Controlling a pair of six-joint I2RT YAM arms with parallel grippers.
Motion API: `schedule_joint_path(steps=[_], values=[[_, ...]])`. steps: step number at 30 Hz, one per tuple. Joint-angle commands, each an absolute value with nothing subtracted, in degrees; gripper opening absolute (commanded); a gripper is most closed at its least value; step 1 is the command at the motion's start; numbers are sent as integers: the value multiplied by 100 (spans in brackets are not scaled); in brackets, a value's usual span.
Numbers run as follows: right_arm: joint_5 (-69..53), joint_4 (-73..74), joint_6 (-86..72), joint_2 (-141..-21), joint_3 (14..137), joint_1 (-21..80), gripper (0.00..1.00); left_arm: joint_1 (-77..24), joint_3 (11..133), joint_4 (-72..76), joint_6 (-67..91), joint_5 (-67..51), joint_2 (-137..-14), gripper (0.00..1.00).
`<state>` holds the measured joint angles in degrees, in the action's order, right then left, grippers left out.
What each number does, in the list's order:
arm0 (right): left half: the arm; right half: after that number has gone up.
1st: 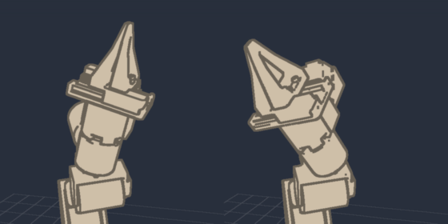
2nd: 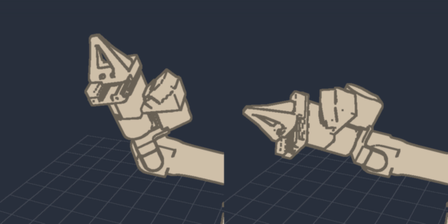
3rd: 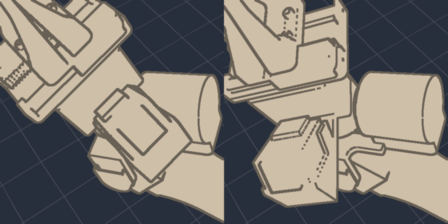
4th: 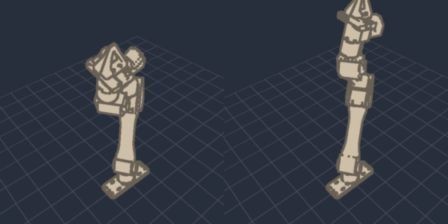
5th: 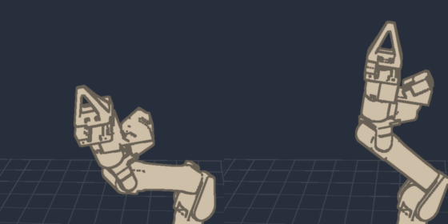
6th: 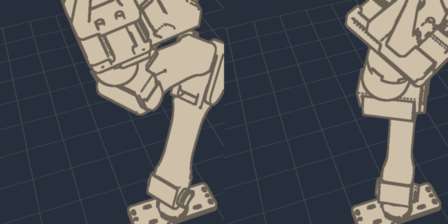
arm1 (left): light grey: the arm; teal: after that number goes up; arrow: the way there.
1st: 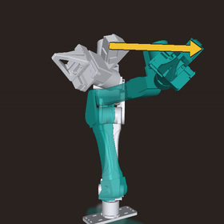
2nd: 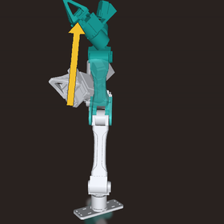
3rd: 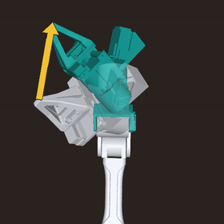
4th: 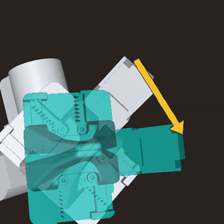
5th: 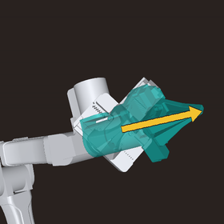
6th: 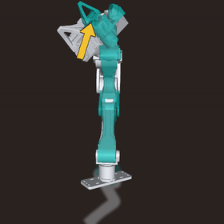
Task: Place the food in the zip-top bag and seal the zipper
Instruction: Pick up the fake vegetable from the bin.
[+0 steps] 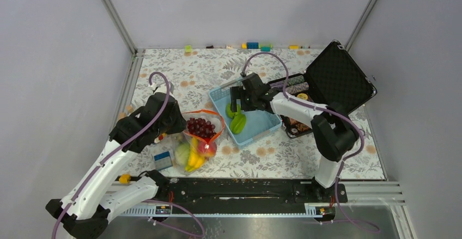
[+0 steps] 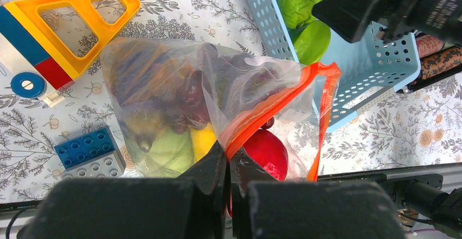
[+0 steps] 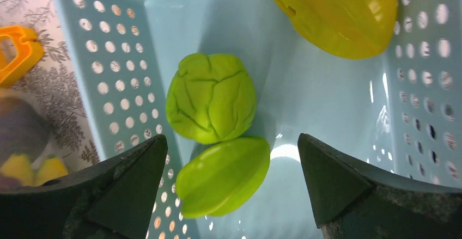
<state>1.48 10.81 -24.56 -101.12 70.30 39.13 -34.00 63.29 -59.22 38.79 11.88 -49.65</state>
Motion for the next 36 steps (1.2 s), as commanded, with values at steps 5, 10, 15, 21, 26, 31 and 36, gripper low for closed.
schedule_joint_path(steps=[5, 10, 15, 21, 26, 31, 36], values=[[187, 769, -2785, -11020, 7783, 3914, 94, -3392, 6336, -5420, 3755, 1080, -4825, 0], [235, 829, -3005, -11432, 8001, 3921, 91, -3388, 6305, -5396, 3744, 1059, -4832, 0], [228, 946, -3137, -11649, 8127, 3927, 88, -3390, 6294, -5347, 3749, 1004, -4882, 0], [317, 818, -3152, -11606, 8047, 3928, 77, -3393, 6263, -5318, 3746, 972, -4900, 0], [283, 812, -2829, -11366, 8032, 3921, 60, -3392, 6245, -5273, 3756, 875, -4907, 0], [211, 839, -2671, -10529, 7608, 3927, 51, -3390, 6257, -5252, 3780, 854, -4880, 0], [-461, 761, -2246, -9157, 7038, 3927, 48, -3391, 6258, -5256, 3773, 859, -4878, 0]])
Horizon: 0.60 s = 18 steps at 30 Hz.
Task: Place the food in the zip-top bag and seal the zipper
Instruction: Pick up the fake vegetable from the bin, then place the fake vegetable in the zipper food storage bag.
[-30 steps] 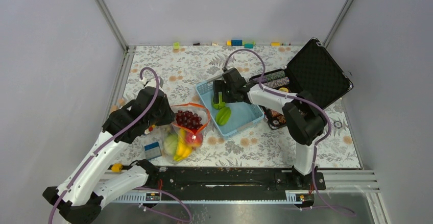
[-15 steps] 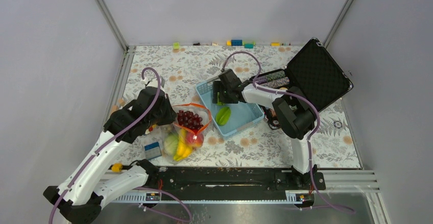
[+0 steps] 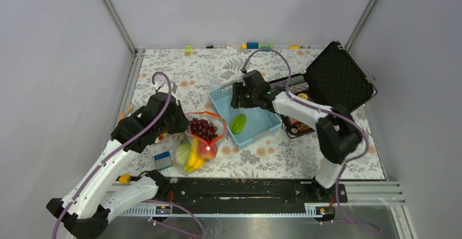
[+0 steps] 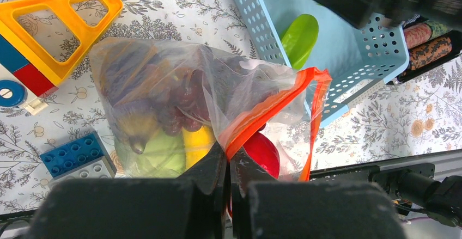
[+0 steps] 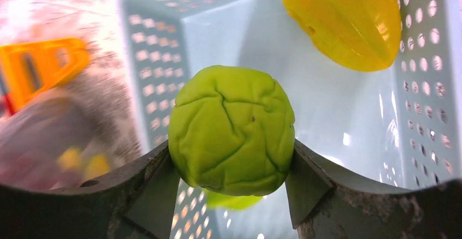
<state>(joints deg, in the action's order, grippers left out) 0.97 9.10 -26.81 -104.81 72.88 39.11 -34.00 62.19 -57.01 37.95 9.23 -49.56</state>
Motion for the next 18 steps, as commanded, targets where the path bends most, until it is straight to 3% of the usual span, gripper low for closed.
schedule_joint_path(steps=[1, 6, 11, 18], values=[[-746, 681, -2185, -8870, 6908, 3932, 48, -3388, 6257, -5251, 3771, 865, -4870, 0], [-2422, 168, -1924, -7785, 6319, 4230, 46, -3392, 6253, -5242, 3779, 863, -4861, 0], [-2500, 317, -1588, -7583, 6435, 5090, 47, -3393, 6254, -5194, 3760, 690, -4844, 0], [-2540, 327, -2052, -8364, 6822, 5501, 50, -3392, 6179, -5026, 3679, 425, -4690, 0]])
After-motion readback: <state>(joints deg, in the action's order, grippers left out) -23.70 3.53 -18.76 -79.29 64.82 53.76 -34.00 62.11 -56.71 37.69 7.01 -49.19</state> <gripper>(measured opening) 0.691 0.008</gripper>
